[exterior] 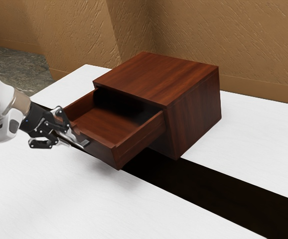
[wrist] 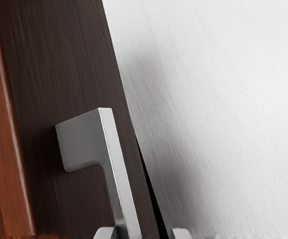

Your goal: Pull the drawer handle with one arm to open the drawer

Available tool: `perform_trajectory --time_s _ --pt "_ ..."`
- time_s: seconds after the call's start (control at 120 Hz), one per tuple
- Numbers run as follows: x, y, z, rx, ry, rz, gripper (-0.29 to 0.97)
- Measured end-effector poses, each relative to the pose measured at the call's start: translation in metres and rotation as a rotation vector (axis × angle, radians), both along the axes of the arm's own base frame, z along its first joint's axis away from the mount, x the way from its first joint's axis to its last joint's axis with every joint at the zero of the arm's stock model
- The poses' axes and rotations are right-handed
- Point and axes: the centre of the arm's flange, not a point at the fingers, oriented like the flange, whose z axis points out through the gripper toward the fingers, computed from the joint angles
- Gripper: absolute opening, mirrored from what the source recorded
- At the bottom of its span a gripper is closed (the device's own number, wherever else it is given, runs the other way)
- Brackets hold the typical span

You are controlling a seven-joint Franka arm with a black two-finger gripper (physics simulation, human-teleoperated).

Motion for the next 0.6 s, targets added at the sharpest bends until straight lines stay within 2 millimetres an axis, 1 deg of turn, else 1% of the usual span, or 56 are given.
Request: perform_trajectory --time_s 0.042,0.1,0.167,0.183,0.225,0.25,0.283,0.317,0.358,0.425,0.508,0.6 --pt "-0.003 0.002 0.01 0.001 -0.013 0.002 0.08" --pt "-0.004 0.006 0.03 0.007 -0.033 0.002 0.11" --pt "0.0 0.009 0.066 0.045 -0.046 -0.004 0.16" --pt "0.003 0.008 0.075 0.059 -0.043 -0.008 0.17" --pt "0.02 -0.001 0.1 0.108 -0.021 -0.022 0.2" --pt "0.032 -0.009 0.111 0.137 0.0 -0.031 0.21" --pt "0.048 -0.026 0.124 0.176 0.035 -0.047 0.24" --pt "0.061 -0.038 0.126 0.198 0.081 -0.052 0.26" --pt "0.076 -0.05 0.121 0.211 0.144 -0.047 0.31" --pt "0.091 -0.064 0.118 0.211 0.228 -0.016 0.4" --pt "0.095 -0.08 0.122 0.186 0.318 0.056 0.49" --pt "0.094 -0.095 0.115 0.146 0.41 0.148 0.56"
